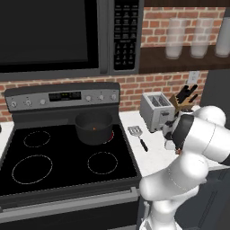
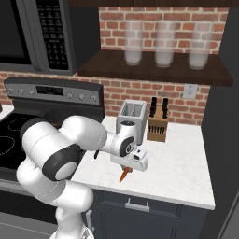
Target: Put the carrot and carrot in the pot. Retrieve the spatula and lightly stir the vegetables in the pot.
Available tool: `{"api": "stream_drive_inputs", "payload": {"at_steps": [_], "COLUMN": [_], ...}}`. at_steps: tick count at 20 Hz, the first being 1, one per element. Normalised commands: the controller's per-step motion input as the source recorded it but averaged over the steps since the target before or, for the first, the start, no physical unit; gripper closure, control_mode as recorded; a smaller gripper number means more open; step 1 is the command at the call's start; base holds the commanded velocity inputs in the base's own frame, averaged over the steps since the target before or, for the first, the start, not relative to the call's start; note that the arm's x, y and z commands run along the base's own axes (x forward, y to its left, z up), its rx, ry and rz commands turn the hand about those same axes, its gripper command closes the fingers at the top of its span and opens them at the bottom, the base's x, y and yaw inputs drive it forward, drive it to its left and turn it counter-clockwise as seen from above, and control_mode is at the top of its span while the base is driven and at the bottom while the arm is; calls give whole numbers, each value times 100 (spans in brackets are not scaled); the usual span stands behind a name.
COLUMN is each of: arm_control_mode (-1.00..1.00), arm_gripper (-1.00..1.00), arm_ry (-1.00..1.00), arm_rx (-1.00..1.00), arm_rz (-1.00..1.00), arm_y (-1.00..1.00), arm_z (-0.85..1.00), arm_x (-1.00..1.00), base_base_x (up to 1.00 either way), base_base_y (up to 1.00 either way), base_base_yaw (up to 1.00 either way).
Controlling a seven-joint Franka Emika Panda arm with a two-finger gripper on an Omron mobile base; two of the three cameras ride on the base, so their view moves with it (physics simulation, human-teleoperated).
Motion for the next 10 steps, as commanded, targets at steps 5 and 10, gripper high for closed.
{"api": "stream_drive_inputs", "payload": {"at_steps": [5, 10], "arm_control_mode": [-100, -100], "arm_gripper": [100, 100], "arm_ry": [0, -1], "arm_rx": [0, 3], "arm_rz": [0, 0], "arm_y": [0, 0], "arm_z": [-12, 31], "arm_x": [-9, -72], "base_base_x": [0, 0], "base_base_y": [0, 0], "base_base_yaw": [0, 0]}}
